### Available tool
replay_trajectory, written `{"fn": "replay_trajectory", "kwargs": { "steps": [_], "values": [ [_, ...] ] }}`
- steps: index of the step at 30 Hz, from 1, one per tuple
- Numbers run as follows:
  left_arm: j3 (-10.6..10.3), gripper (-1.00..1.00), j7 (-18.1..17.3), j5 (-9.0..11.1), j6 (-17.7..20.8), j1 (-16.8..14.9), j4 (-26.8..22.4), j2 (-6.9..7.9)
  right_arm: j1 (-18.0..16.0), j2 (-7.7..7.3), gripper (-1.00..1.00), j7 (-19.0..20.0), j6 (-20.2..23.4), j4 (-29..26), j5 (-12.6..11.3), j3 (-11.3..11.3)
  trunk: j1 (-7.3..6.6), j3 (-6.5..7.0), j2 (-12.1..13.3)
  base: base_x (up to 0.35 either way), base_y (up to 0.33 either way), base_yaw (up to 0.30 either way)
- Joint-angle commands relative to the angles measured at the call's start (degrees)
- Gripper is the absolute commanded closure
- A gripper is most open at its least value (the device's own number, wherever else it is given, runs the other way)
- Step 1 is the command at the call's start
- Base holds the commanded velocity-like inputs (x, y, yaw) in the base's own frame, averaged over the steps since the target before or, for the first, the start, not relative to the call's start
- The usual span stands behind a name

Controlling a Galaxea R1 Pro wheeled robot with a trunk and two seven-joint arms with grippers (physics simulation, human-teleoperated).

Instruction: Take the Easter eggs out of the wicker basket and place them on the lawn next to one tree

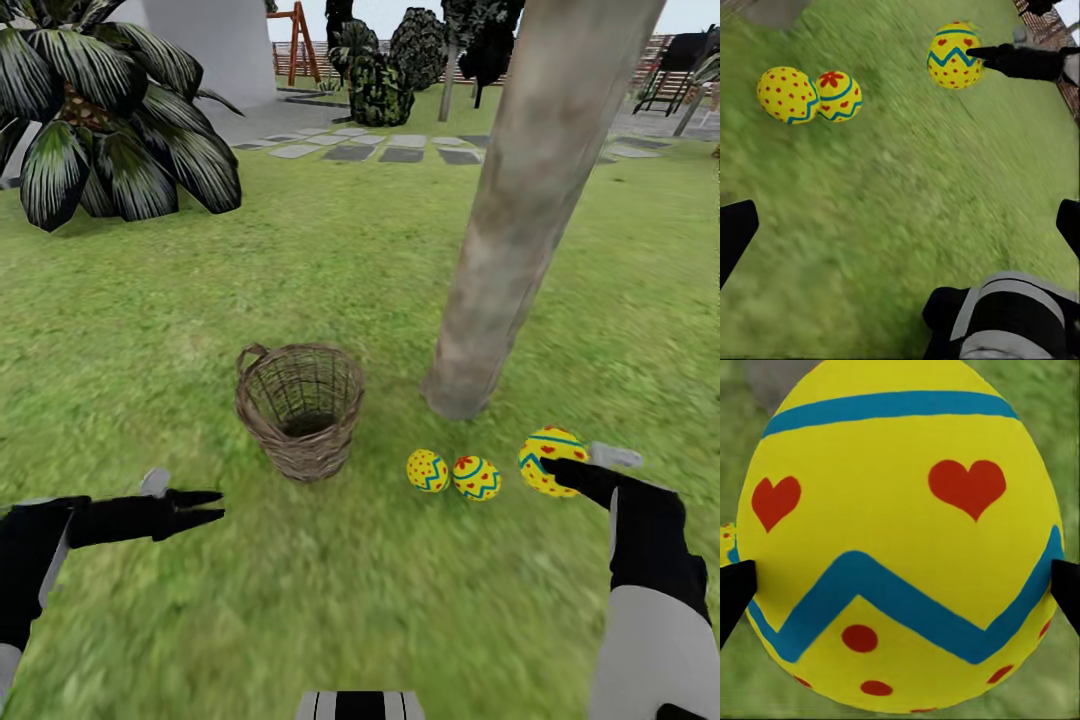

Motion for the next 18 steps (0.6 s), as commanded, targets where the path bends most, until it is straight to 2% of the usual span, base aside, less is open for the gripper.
{"fn": "replay_trajectory", "kwargs": {
  "steps": [1, 2, 3, 5, 6, 9, 13, 16, 18],
  "values": [
    [-3.3, -1.0, -0.4, -0.4, 0.2, 0.0, -0.1, 0.04, -0.1, -0.01, 1.0, -2.6, -1.5, 2.7, 0.6, 2.3, -0.02, -0.04, 0.0, 0.0, -0.32, 0.0],
    [-6.5, -1.0, -0.4, -0.5, -0.1, 0.0, -0.1, 0.05, -0.2, 0.02, 1.0, -6.0, -2.6, 4.8, 0.6, 5.0, -0.02, -0.04, 0.0, 0.0, -0.147, 0.0],
    [-7.8, -1.0, -0.4, -0.5, -0.2, 0.0, -0.1, 0.08, -0.2, 0.07, 1.0, -7.9, -3.0, 5.6, 0.6, 6.9, -0.02, -0.04, 0.0, 0.0, -0.075, 0.035],
    [-8.9, -1.0, -0.4, -0.5, -0.2, 0.0, -0.1, 0.18, -0.2, 0.11, 1.0, -10.7, -3.3, 6.3, 0.8, 10.5, -0.02, -0.04, 0.0, 0.0, -0.027, 0.197],
    [-9.1, -1.0, -0.4, -0.5, -0.2, 0.0, -0.1, 0.25, -0.2, 0.12, 1.0, -11.4, -3.3, 6.4, 0.8, 11.5, -0.02, -0.04, 0.0, 0.0, -0.008, 0.267],
    [-9.3, -1.0, -0.4, -0.5, -0.3, 0.0, -0.1, 0.05, -0.2, 0.19, 1.0, -12.2, -3.4, 6.6, 0.8, 12.4, -0.02, -0.04, 0.0, 0.0, -0.062, 0.288],
    [-9.4, -1.0, -0.4, -0.5, -0.3, 0.0, -0.1, -0.02, -0.2, 0.28, 1.0, -13.2, -3.9, 6.6, 0.8, 12.5, -0.02, -0.04, 0.0, 0.026, -0.27, 0.296],
    [-9.4, -1.0, -0.4, -0.5, -0.3, 0.0, -0.1, -0.02, -0.2, 0.37, 1.0, -16.2, -4.9, 6.6, 0.6, 12.5, -0.02, -0.04, 0.0, 0.165, -0.295, 0.26],
    [-10.6, -1.0, -0.4, -0.5, -0.3, 0.0, -0.1, -0.02, -0.2, 0.37, 1.0, -18.3, -5.2, 6.6, 0.4, 12.5, -0.02, -0.04, 0.0, 0.213, -0.28, 0.082]
  ]
}}
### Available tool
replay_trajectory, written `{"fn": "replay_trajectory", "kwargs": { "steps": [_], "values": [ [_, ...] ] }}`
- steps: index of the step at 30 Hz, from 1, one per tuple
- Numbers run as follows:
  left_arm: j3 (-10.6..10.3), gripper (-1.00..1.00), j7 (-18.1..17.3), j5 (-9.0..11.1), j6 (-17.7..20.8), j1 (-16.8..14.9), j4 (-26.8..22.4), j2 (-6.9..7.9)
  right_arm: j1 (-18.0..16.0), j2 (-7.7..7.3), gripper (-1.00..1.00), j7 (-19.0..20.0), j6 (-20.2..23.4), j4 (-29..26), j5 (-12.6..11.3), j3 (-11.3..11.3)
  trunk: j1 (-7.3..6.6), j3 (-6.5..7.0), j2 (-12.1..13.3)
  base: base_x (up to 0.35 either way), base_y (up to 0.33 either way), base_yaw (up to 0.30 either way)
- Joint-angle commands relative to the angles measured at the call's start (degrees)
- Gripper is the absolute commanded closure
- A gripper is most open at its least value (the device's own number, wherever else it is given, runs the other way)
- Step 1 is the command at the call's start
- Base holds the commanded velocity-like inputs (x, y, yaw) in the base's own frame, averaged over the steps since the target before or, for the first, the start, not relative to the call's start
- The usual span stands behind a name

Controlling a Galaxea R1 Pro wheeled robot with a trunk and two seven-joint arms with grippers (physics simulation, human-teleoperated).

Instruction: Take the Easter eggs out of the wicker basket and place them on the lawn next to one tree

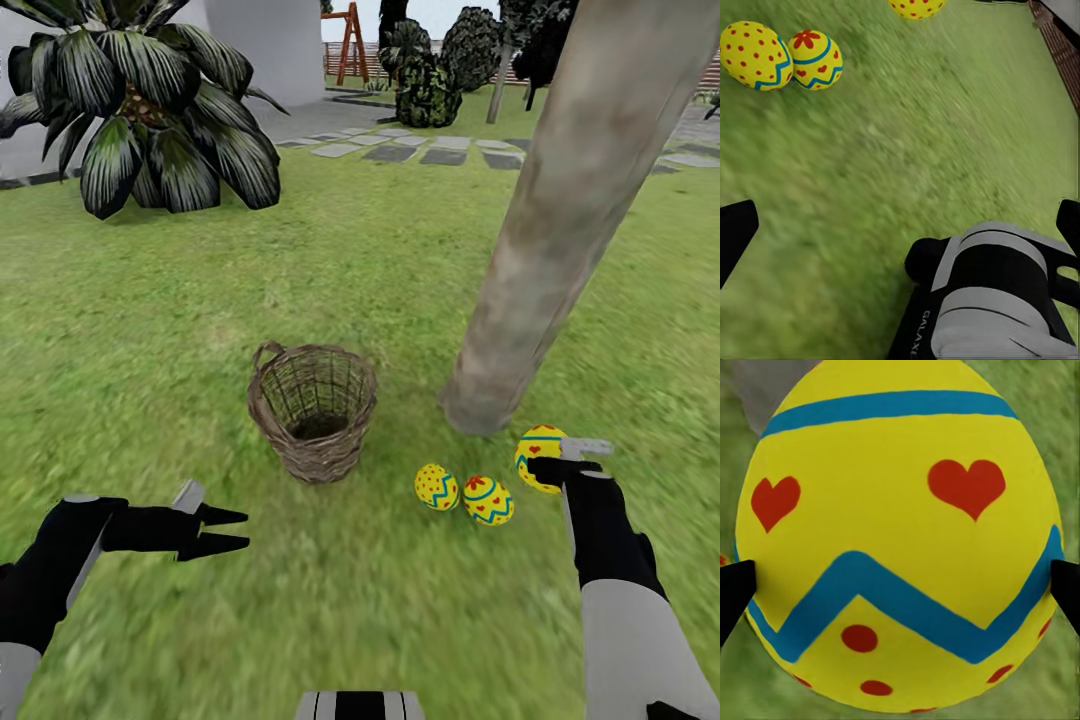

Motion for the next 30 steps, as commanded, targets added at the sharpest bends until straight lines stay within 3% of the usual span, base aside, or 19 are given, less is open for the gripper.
{"fn": "replay_trajectory", "kwargs": {
  "steps": [1, 2, 4, 8, 13, 20, 23, 26, 28, 30],
  "values": [
    [-2.0, -1.0, -0.4, -0.4, 0.6, 0.0, -0.1, 0.0, 0.0, 0.02, 1.0, 0.0, 0.1, -0.1, 0.6, -0.1, 0.01, -0.04, 0.0, 0.215, -0.282, 0.026],
    [-3.3, -1.0, -0.4, -0.4, 0.6, 0.0, -0.1, 0.0, 0.0, 0.03, 1.0, -0.2, 0.0, -0.1, 0.5, -0.1, 0.01, -0.04, 0.0, 0.173, -0.299, 0.013],
    [-4.5, -1.0, 3.3, -0.2, 0.7, 0.0, -0.1, -0.06, 0.0, 0.03, 1.0, -0.3, -0.1, -0.1, 0.5, -0.1, 0.01, -0.04, 0.0, 0.065, -0.33, 0.005],
    [-4.8, -1.0, 5.0, 0.0, 0.7, 0.0, -0.1, -0.07, 0.0, 0.06, 1.0, -0.3, -0.1, -0.1, 0.5, -0.2, 0.01, -0.04, 0.0, 0.009, -0.345, 0.001],
    [-4.8, -1.0, 5.0, -0.1, 0.8, 0.0, 0.0, -0.01, 0.0, -0.21, 1.0, -0.3, -0.1, 1.2, 0.2, -0.3, 0.01, -0.04, 0.0, 0.0, -0.054, 0.0],
    [-4.5, -1.0, 4.8, 0.2, 1.3, 0.0, -0.2, 0.17, -2.0, -0.47, 1.0, -0.6, -0.2, 13.6, 0.3, -0.5, 0.45, -0.4, -0.8, 0.0, -0.001, 0.0],
    [-4.3, -1.0, 4.7, 0.4, 1.4, 0.0, -0.7, 0.35, -6.1, -0.71, 1.0, -1.6, -6.3, 23.6, 0.3, -0.5, 1.11, -0.94, -2.0, 0.0, 0.0, 0.0],
    [-4.2, -1.0, 4.7, 0.4, 1.5, 0.0, -0.9, 0.48, -11.8, -3.02, 1.0, -9.4, -15.5, 38.0, 0.4, -0.5, 1.77, -1.48, -3.2, 0.0, 0.0, 0.0],
    [-4.2, -1.0, 4.7, 0.4, 1.5, 0.0, -0.9, 0.51, -13.4, -3.56, 1.0, -15.2, -22.2, 41.9, 0.3, -0.5, 2.21, -1.84, -4.0, 0.0, 0.0, 0.0],
    [-4.2, -1.0, 4.7, 0.4, 1.6, 0.0, -0.9, 0.45, -14.5, -4.03, 1.0, -18.5, -24.5, 43.1, 0.3, -0.5, 2.65, -2.2, -4.8, 0.0, 0.0, 0.0]
  ]
}}
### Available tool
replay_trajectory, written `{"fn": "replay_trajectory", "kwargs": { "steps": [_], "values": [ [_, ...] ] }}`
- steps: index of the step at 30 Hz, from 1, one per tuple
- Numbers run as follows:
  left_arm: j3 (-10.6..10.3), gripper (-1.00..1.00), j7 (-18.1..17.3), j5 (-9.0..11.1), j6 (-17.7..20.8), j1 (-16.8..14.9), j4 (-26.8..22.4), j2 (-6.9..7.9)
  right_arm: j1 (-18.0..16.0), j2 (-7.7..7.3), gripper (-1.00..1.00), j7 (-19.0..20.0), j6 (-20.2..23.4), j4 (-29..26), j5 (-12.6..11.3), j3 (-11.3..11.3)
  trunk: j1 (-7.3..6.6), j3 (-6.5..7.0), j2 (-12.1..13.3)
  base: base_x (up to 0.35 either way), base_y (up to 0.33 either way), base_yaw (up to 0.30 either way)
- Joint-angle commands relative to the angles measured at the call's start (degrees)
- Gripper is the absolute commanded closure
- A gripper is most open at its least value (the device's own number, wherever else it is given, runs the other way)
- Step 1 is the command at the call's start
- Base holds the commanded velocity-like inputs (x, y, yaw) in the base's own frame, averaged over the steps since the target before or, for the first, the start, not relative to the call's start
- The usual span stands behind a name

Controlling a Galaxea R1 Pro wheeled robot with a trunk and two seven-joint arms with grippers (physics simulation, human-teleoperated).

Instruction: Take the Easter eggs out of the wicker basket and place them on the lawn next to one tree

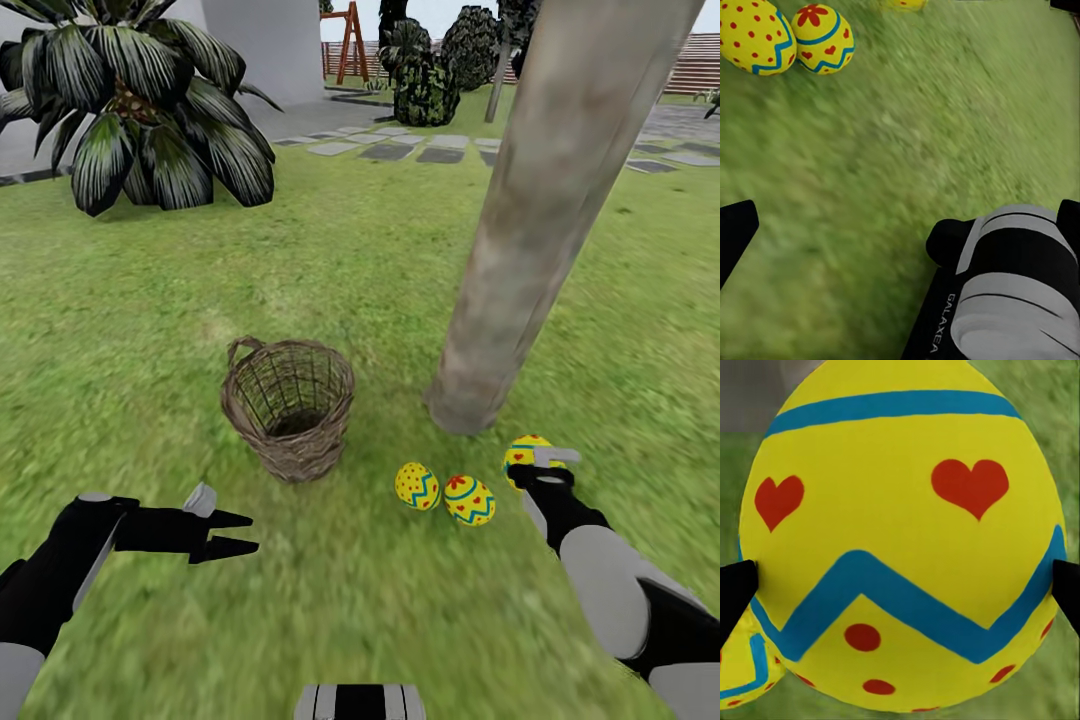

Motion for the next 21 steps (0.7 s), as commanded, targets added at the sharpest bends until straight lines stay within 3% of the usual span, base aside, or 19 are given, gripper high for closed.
{"fn": "replay_trajectory", "kwargs": {
  "steps": [1, 5, 9, 16, 21],
  "values": [
    [0.0, -1.0, -0.3, -0.3, 0.6, 0.0, 0.0, 0.0, -0.6, -0.43, 1.0, -0.4, 0.1, 0.1, 0.5, -0.2, 0.22, -0.23, -0.4, 0.0, 0.0, 0.0],
    [0.0, -1.0, -0.3, -0.3, 0.6, 0.0, 0.0, 0.0, -1.5, -1.85, 1.0, -0.8, -0.2, 0.4, 0.5, -0.2, 1.09, -0.94, -2.0, 0.0, 0.0, 0.0],
    [0.0, -1.0, -0.3, -0.2, 0.5, 0.0, 0.0, 0.06, -1.8, -2.06, 1.0, -0.8, -0.2, 1.7, 0.5, -0.2, 1.97, -1.66, -3.6, 0.0, 0.0, 0.0],
    [-0.1, -1.0, -0.2, -0.2, 0.3, 0.0, 0.0, -0.29, -1.8, -1.93, 1.0, -0.8, -0.1, 1.9, 0.7, -0.1, 1.97, -1.66, -3.6, 0.0, -0.003, 0.0],
    [-0.1, -1.0, -0.1, -0.3, 0.2, 0.0, 0.0, -0.44, -1.8, -1.81, 1.0, -0.7, -0.1, 1.9, 0.9, -0.1, 1.97, -1.66, -3.6, 0.0, -0.292, 0.0]
  ]
}}
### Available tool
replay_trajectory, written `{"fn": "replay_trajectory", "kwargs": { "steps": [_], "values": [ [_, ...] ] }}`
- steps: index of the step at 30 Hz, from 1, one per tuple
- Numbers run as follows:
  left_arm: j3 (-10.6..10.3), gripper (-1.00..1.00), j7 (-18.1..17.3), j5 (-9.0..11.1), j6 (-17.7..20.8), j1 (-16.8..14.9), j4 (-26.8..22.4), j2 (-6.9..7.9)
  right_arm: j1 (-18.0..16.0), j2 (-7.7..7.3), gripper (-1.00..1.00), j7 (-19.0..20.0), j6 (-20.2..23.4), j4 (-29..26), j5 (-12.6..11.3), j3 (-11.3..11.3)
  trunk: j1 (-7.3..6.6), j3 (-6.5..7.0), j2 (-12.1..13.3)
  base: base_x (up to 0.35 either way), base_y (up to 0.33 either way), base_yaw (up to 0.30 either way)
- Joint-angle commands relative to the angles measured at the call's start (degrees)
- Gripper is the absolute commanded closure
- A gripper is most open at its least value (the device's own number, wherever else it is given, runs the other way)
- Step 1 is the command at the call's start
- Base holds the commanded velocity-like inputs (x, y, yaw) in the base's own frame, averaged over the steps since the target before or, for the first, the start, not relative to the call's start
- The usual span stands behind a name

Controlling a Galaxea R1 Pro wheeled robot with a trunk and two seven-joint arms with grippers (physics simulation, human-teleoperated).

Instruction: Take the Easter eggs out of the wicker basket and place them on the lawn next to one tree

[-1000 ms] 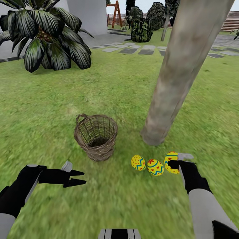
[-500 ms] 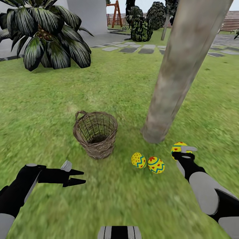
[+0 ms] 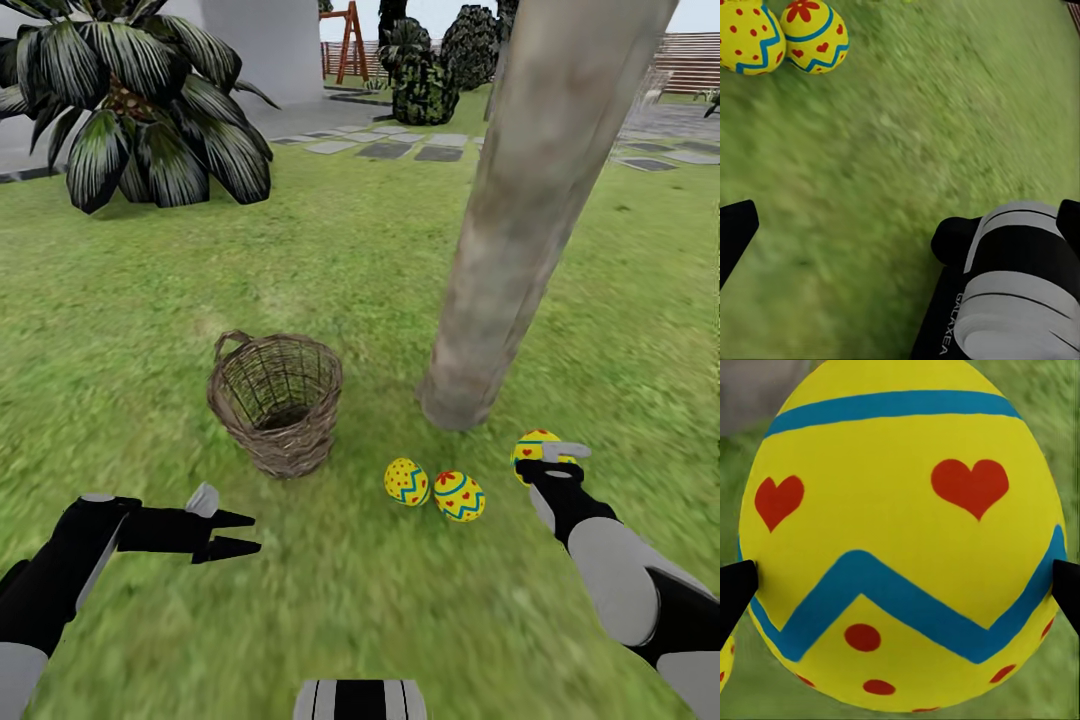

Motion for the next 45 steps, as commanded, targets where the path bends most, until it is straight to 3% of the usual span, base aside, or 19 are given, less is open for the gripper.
{"fn": "replay_trajectory", "kwargs": {
  "steps": [1, 9, 14, 21, 23, 25, 28, 33, 40, 45],
  "values": [
    [0.0, -1.0, -0.4, -0.2, 0.6, 0.0, 0.1, 0.02, 0.0, 0.02, 1.0, 0.0, 0.3, -0.1, 0.6, -0.2, -0.01, -0.04, 0.0, 0.013, -0.346, 0.0],
    [0.0, -1.0, -0.7, 0.0, 0.8, 0.0, -0.1, 0.3, 0.0, 0.03, 1.0, 0.3, 0.3, -0.2, 0.8, 0.0, -0.01, -0.04, 0.0, 0.009, -0.075, 0.0],
    [0.1, -1.0, -0.6, 0.0, 0.9, 0.0, -0.2, 0.2, 0.0, 0.16, 1.0, 0.5, 0.1, -0.6, 1.1, 0.2, 0.99, -0.96, -1.8, 0.0, 0.0, 0.0],
    [0.2, -1.0, -0.6, 0.0, 1.0, 0.0, -0.2, 0.11, 0.0, 0.18, 1.0, 1.2, 0.1, -0.7, 1.1, 0.4, 1.17, -2.51, -1.9, 0.0, 0.0, 0.0],
    [1.6, -1.0, -0.6, 0.0, 1.1, 0.0, -0.2, 0.12, -0.1, 0.12, 1.0, 3.5, 0.2, -0.8, 1.1, 0.7, 1.22, -2.95, -1.9, 0.0, 0.0, 0.0],
    [3.6, -1.0, -0.7, 0.0, 1.0, 0.0, -0.1, 0.13, -3.1, -0.12, 1.0, 8.0, 3.6, -0.5, 1.0, 0.8, 1.27, -3.4, -2.0, 0.0, 0.0, 0.0],
    [4.3, -1.0, -0.7, 0.1, 1.1, 0.0, -0.1, 0.03, -6.0, -0.17, 1.0, 10.7, 7.2, -0.3, 1.0, 0.8, 1.35, -4.06, -2.0, 0.0, 0.0, 0.0],
    [4.4, -1.0, -0.6, 0.1, 1.2, 0.0, -0.8, -1.48, -6.8, -0.15, 1.0, 10.6, 7.7, -0.4, 1.3, 0.8, 1.48, -5.17, -2.1, 0.0, 0.0, 0.0],
    [4.6, -1.0, -0.7, 0.1, 1.2, 0.0, -2.9, -1.56, -7.9, -0.12, 1.0, 8.4, 12.8, 1.5, 1.4, 0.8, 1.66, -6.72, -2.2, 0.0, 0.0, 0.0],
    [4.6, -1.0, -0.6, 0.1, 1.2, 0.0, -3.0, -1.63, -8.0, -0.2, 1.0, 7.2, 12.0, 1.2, 1.3, 0.8, 1.79, -7.83, -2.2, 0.0, 0.0, 0.0]
  ]
}}
